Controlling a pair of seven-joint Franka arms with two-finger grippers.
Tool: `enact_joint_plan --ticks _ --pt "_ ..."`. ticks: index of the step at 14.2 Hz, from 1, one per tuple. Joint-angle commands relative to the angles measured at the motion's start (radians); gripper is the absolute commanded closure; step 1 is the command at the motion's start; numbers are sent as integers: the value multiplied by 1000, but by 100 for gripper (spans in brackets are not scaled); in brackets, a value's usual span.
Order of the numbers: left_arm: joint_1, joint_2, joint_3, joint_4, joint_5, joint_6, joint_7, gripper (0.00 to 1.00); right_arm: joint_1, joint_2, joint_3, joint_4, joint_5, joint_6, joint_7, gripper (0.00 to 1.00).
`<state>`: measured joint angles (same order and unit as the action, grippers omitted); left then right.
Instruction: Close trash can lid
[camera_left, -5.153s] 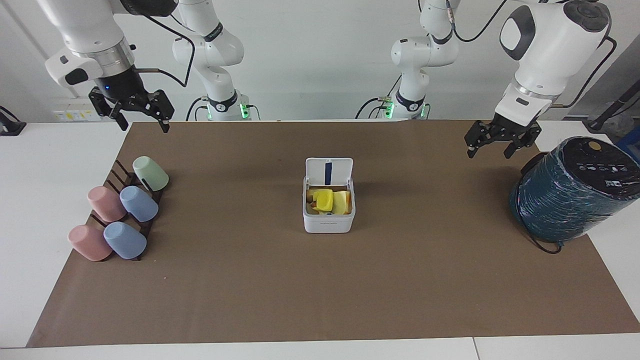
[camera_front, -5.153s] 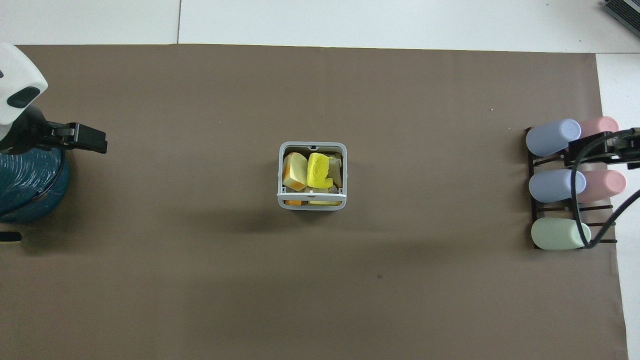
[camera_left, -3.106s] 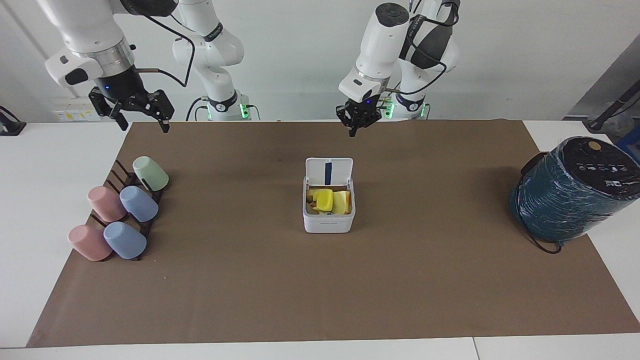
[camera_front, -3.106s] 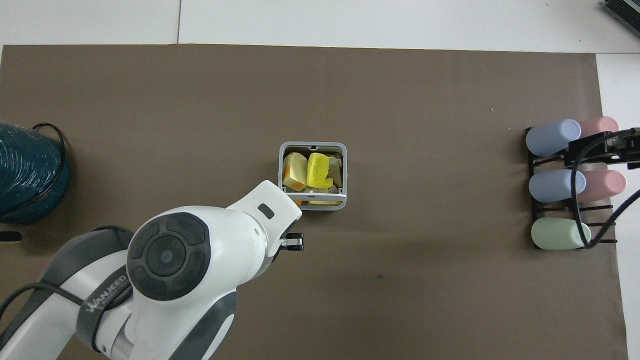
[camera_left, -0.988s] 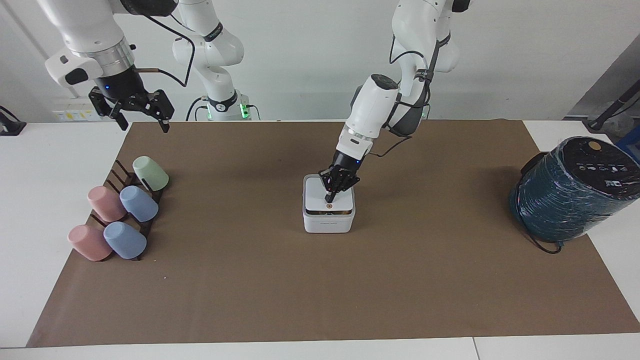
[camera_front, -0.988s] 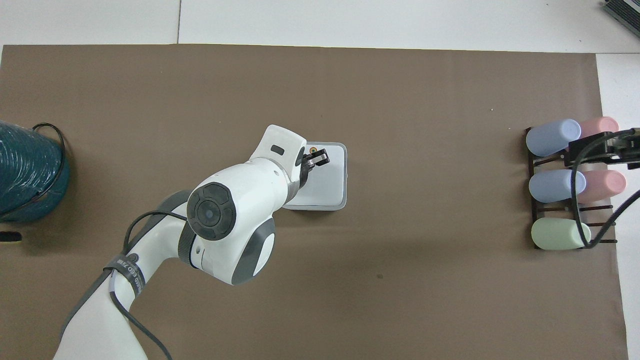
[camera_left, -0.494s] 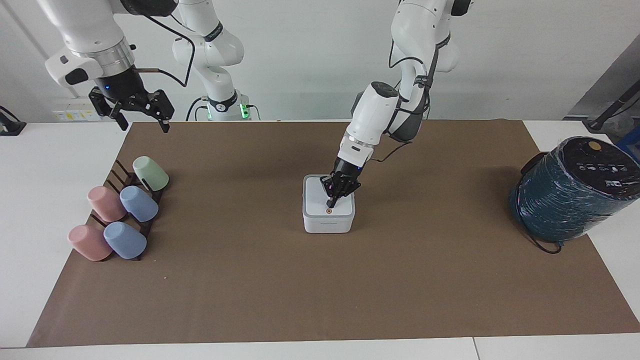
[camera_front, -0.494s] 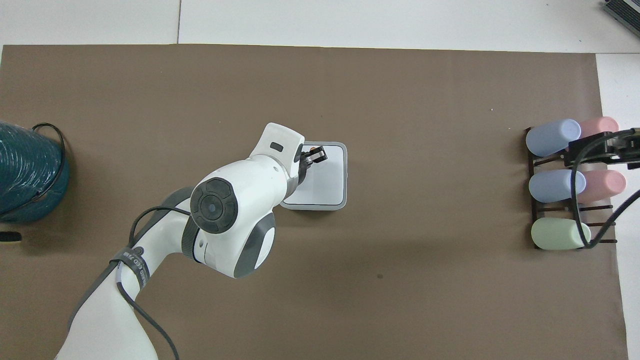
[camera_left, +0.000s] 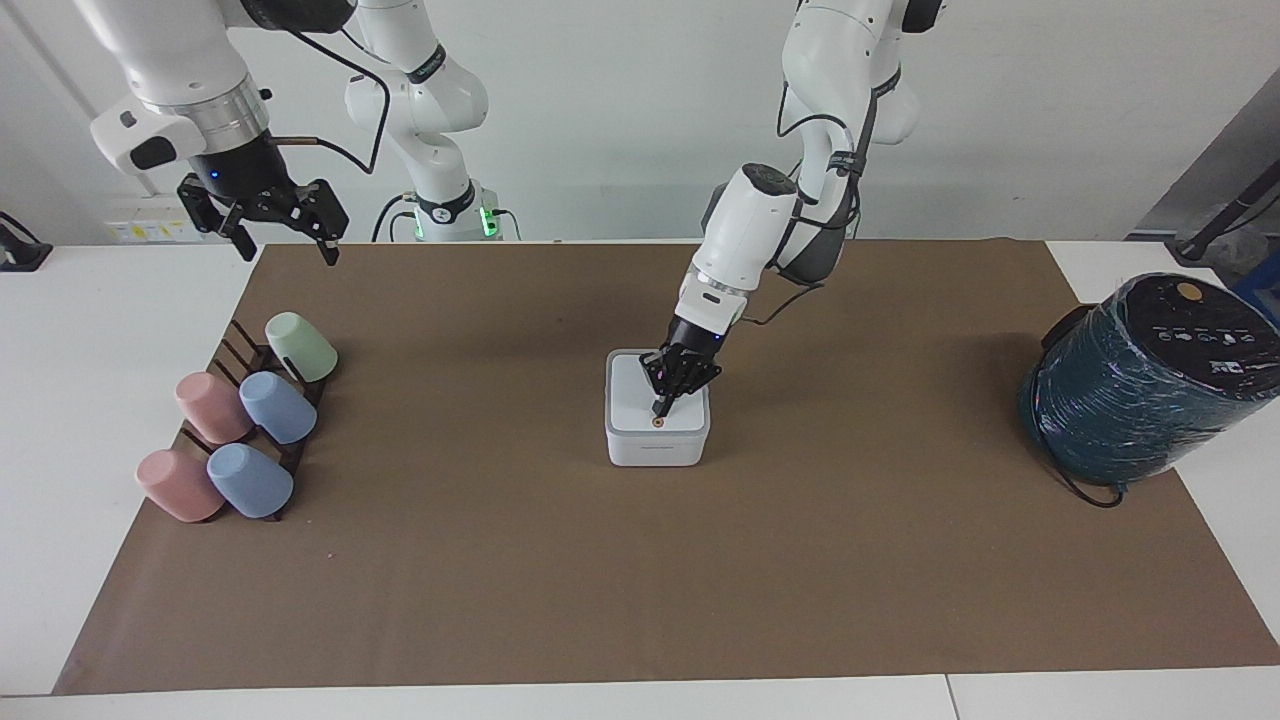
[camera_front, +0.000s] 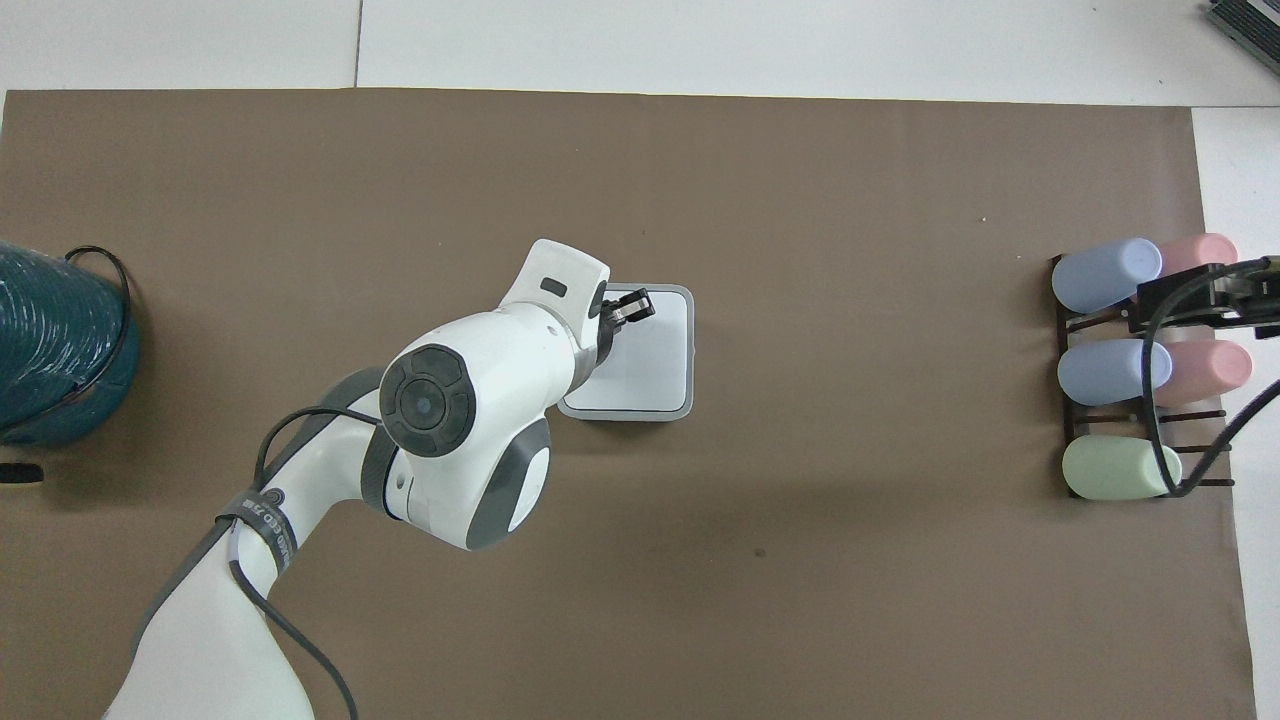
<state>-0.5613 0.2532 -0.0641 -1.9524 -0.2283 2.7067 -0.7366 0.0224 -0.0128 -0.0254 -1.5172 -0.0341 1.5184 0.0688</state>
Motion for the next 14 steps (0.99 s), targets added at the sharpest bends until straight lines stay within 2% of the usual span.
enact_joint_plan --ticks 1,4,9,12,14 --pt "73 31 3 151 -6 -211 17 100 -7 -13 4 -11 -1 -10 -26 0" --pt "167 20 3 265 -3 -427 81 99 -7 -13 4 -11 -1 -10 -26 0" --pt "334 -15 4 342 69 -712 351 99 -7 -13 4 -12 -1 -10 -26 0" --pt "408 -44 4 366 144 -823 521 95 -7 -13 4 -11 -1 -10 -26 0" --pt "443 -81 4 366 181 -879 584 87 -7 -13 4 -11 -1 -10 -26 0"
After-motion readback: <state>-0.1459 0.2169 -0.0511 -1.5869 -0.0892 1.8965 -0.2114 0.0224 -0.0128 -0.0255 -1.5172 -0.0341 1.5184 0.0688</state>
